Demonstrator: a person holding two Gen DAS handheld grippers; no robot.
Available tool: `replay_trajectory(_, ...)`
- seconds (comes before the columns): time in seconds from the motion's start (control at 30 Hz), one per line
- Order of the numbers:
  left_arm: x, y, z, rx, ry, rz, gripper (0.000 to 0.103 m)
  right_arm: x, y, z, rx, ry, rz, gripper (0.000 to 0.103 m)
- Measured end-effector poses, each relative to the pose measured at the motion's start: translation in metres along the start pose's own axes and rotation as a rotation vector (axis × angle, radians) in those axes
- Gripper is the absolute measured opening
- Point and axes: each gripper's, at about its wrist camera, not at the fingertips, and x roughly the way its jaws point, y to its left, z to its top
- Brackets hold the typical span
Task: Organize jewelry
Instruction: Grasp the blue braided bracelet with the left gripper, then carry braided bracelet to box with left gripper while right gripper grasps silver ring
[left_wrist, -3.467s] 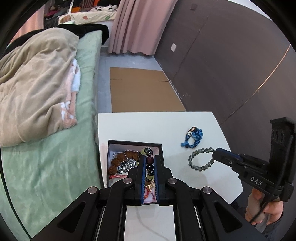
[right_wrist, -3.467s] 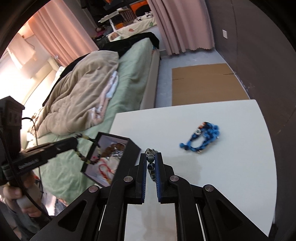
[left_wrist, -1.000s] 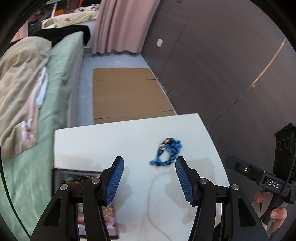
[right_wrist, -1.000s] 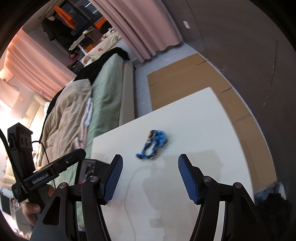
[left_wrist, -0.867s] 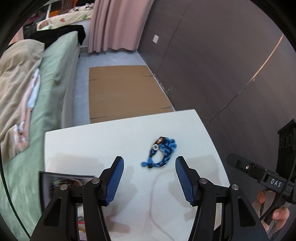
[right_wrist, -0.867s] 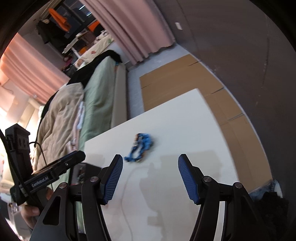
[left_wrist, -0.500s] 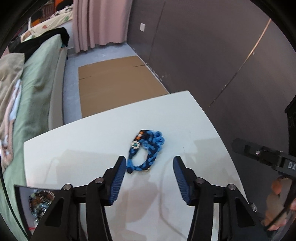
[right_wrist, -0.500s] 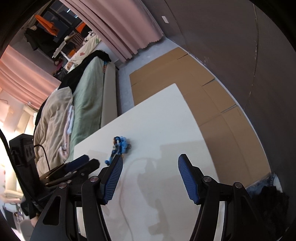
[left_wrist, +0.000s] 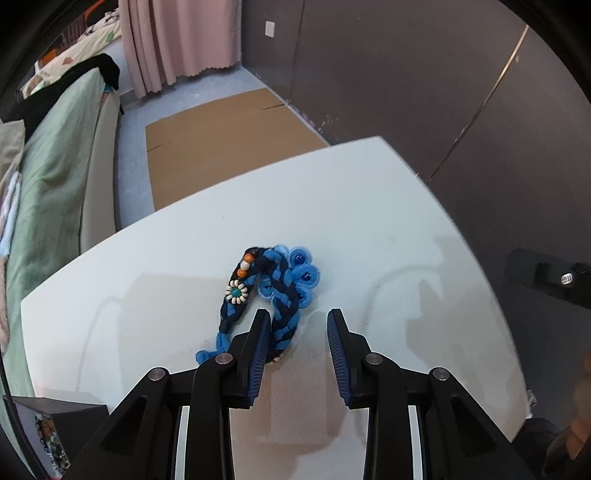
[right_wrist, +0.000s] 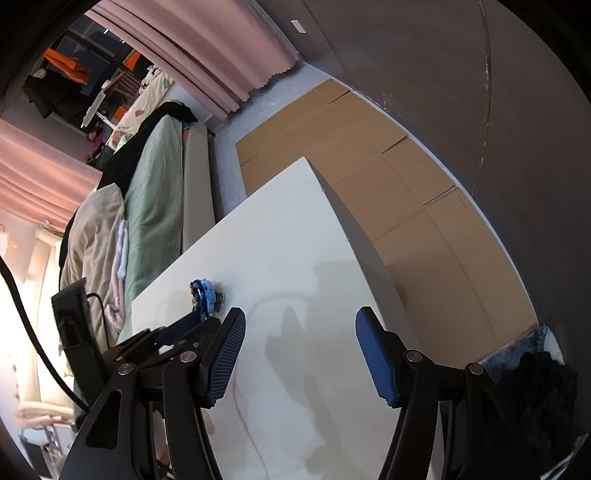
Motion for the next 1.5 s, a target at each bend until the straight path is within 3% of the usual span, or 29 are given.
replay_trajectory(0.03,0.001,0.000,-0.001,0.004,-0.005,0.013,0.025,0.001,0.001,0.000,-0.003,0.002,-0.002,0.063)
replay_trajectory(0.07,0.000,0.000,-0.001,0.007,-0.012,0.018,0.013,0.003,0.003,0.000,-0.007,0.005,-0.002,0.063)
replay_trajectory(0.1,0.001,0.002,0.000,-0.002,-0.001,0.012,0.009,0.005,0.005,0.000,-0.010,0.008,-0.002,0.063)
replay_trajectory(0.33,-0.027,0.017,-0.002,-0.061,-0.034,-0.079,0.008,0.020,0.026,-0.002,-0.065,0.028,0.006,0.061)
replay_trajectory(0.63,-0.069,0.046,-0.005,-0.143,-0.105,-0.173,0.008,0.042,0.061,-0.008,-0.154,0.047,0.038,0.039)
replay_trajectory(0.8,-0.088,0.066,-0.011,-0.176,-0.146,-0.186,0.008,0.057,0.076,-0.007,-0.176,0.074,0.058,0.031)
replay_trajectory(0.93,-0.093,0.086,-0.012,-0.198,-0.162,-0.191,0.008,0.069,0.088,-0.007,-0.191,0.088,0.046,0.031)
replay_trajectory(1.5,-0.124,0.140,-0.040,-0.257,-0.207,-0.197,0.008,0.108,0.119,-0.006,-0.262,0.074,-0.179,0.027)
